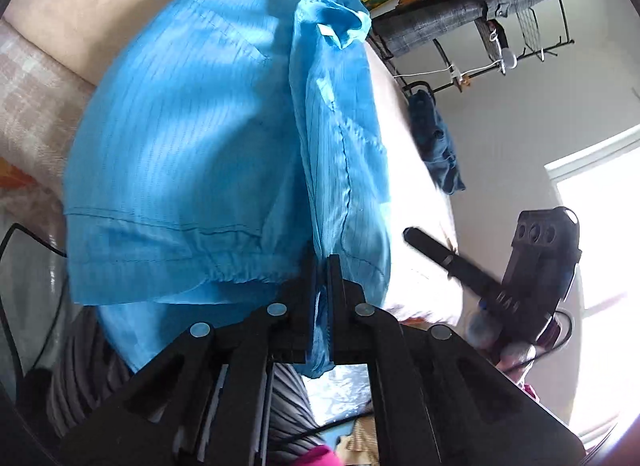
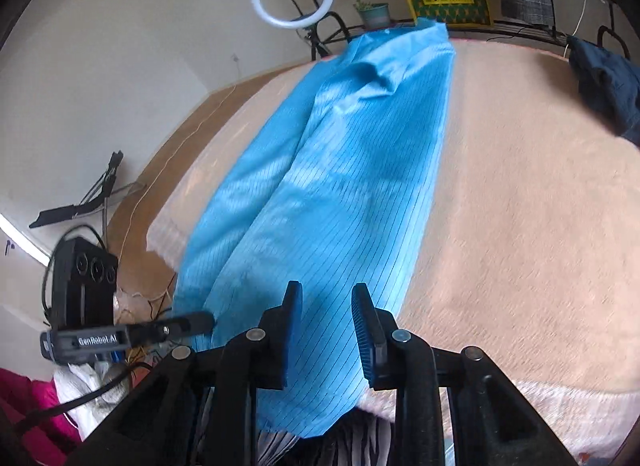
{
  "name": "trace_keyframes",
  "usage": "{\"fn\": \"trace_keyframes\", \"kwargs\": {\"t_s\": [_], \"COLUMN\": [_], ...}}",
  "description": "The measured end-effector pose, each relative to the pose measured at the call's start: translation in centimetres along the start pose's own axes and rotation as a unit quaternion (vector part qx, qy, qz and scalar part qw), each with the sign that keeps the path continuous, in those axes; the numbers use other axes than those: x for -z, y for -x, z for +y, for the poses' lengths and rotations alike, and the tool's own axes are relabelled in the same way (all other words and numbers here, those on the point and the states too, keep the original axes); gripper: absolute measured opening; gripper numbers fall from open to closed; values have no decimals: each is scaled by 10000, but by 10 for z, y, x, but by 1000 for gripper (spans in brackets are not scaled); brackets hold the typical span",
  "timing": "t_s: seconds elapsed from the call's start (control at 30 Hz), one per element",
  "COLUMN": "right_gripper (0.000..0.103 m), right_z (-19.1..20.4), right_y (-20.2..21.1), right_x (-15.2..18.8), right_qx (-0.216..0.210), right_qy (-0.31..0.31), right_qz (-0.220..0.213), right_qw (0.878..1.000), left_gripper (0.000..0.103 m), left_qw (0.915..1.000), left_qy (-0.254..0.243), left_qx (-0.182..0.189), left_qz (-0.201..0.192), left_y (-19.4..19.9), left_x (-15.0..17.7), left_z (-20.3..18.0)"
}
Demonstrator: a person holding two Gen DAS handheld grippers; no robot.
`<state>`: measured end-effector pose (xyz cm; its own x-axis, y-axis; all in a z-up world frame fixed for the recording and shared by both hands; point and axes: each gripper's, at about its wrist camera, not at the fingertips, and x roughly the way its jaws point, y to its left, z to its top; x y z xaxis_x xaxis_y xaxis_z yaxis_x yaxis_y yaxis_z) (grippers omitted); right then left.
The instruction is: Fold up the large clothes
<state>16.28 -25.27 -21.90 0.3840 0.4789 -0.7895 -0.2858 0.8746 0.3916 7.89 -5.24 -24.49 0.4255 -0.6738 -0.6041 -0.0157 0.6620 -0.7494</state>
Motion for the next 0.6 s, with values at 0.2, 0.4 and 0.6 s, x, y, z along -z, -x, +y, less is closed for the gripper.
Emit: {"fn": "trace_keyframes", "kwargs": {"t_s": [0.2,0.4,0.6], "right_gripper": [26,26,26], "right_z": [12,22,3], "right_y": [-35,8,31], "right_x": [18,-3,-66], "right_qx": [321,294,418], "right_qy": [360,638,558], "right_qz": [307,18,-425], "right_qw": [9984,9975,9967], "left_gripper": [0,0,0], "left_qw": [9998,9964,9918], "left_qy": [-10,-720,-1197], "left_qx": [-114,-244,-323], "left_qz": [-146,-375,-313], "left_y": [22,69,53], "left_x": [-8,-35,-72], "left_z": [10,-3,-24]}}
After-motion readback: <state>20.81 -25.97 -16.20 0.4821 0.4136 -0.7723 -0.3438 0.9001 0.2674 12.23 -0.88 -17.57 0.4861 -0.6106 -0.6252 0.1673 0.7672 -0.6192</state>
